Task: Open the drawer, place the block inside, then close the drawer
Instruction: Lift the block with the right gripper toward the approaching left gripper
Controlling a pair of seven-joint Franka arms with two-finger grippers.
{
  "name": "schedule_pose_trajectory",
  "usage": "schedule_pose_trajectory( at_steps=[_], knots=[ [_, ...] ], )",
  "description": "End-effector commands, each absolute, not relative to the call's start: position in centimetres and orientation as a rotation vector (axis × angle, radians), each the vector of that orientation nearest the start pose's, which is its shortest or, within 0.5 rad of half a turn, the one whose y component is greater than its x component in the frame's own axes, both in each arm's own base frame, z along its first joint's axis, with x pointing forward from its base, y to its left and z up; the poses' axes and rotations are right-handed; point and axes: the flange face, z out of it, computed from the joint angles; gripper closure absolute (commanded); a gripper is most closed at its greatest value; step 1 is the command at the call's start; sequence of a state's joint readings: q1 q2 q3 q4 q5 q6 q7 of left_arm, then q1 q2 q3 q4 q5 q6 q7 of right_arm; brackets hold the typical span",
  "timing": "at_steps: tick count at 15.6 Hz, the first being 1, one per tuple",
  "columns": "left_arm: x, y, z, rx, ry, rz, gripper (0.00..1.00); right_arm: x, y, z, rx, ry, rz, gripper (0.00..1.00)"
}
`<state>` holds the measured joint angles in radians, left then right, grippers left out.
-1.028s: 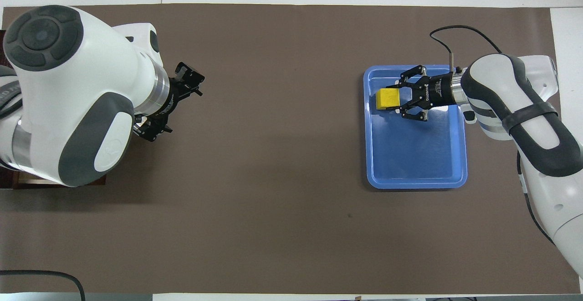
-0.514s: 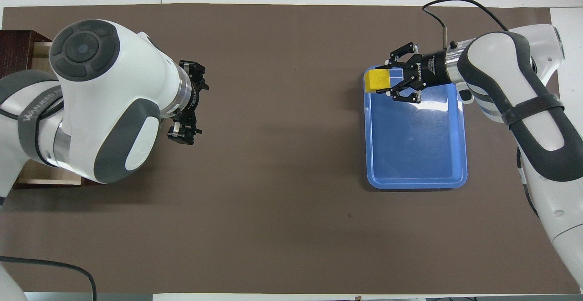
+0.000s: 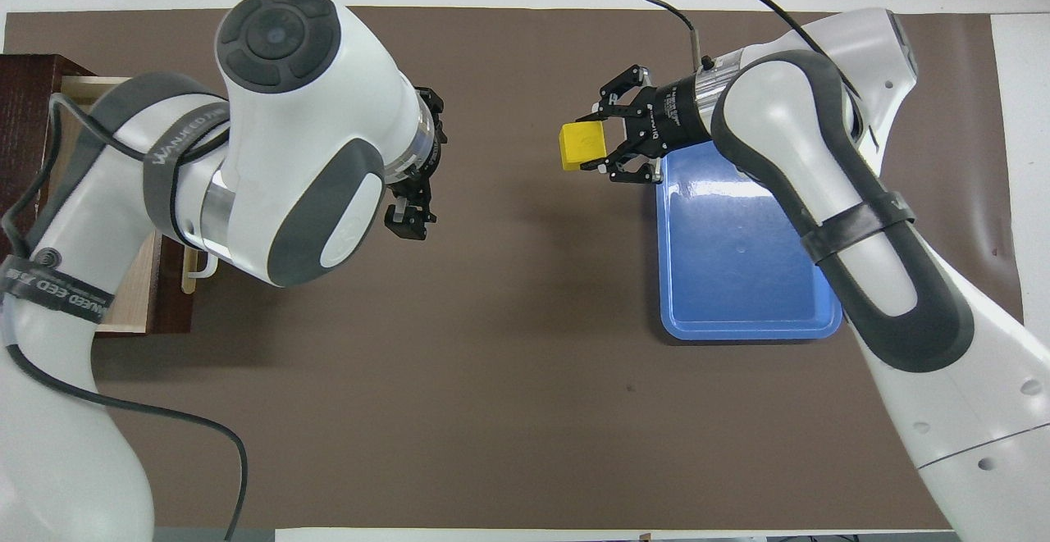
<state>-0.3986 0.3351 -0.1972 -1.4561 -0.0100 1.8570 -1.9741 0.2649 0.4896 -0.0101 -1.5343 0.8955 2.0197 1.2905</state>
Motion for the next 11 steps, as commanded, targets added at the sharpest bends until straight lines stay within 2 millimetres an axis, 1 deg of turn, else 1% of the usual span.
schedule_pose_trajectory(
  at_steps=[1,2,3,4,6,10,11],
  knots=[
    [55.5,-38.3,48.5,-2.398,-2.254,0.13,0.0,65.8,24.5,39.7,-1.878,1.637,0.729,1.0],
    [54.5,-40.0,47.9,-2.409,-2.249,0.159,0.0,65.6,25.1,39.8,-1.885,1.631,0.735,1.0],
    [54.3,-40.8,46.2,-2.403,-2.23,0.173,0.0,65.2,26.0,39.9,-1.895,1.623,0.741,1.0],
    [54.7,-41.0,45.5,-2.402,-2.26,0.171,0.0,64.9,26.7,39.9,-1.897,1.627,0.751,1.0],
    [55.3,-40.6,44.7,-2.381,-2.333,0.165,0.0,64.8,27.1,40.0,-1.896,1.63,0.757,1.0],
    [55.3,-40.7,42.7,-2.352,-2.431,0.157,0.0,64.6,27.1,40.9,-1.897,1.619,0.757,1.0],
    [55.5,-40.8,42.8,-2.33,-2.475,0.158,0.0,64.5,27.1,41.1,-1.899,1.615,0.759,1.0]
  ],
)
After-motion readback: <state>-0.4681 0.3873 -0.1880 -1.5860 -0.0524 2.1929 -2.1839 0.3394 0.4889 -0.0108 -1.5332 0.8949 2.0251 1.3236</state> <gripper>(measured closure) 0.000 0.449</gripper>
